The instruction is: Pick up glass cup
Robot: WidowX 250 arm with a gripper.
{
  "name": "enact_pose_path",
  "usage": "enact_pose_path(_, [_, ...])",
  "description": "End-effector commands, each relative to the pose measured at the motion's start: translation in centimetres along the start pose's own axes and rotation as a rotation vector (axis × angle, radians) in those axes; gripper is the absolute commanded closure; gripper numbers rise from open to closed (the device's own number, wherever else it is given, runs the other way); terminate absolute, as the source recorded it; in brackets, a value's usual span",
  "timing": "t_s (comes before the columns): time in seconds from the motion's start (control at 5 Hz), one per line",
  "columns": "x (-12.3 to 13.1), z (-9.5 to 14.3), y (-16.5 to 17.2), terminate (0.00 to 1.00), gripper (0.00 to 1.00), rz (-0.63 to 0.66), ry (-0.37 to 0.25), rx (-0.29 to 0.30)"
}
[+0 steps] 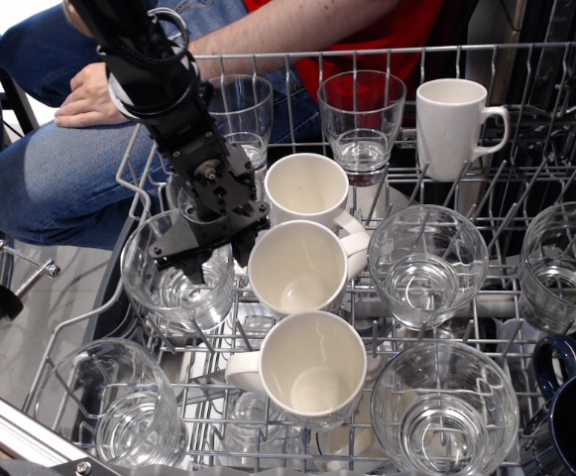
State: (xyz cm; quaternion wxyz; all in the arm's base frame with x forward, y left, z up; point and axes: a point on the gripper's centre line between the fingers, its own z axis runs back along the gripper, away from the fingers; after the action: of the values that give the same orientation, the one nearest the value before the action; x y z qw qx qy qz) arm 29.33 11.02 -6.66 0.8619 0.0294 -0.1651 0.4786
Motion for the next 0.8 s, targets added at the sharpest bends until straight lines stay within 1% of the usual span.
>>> enact_pose_path(0.0, [1.1, 1.1, 0.1, 0.0, 1.0, 0.011, 0.027, 0.002])
enact_pose_path(0.2, [1.5, 1.7, -0.5, 0.0, 1.0, 0.014, 0.053, 0.002])
enact_pose_path(0.4, [1.9, 2.9, -1.0, 0.0, 1.0, 0.009, 0.082, 0.018])
enact_pose_path(0.6, [1.9, 4.9, -1.1, 0.0, 1.0, -0.012, 0.104, 0.056])
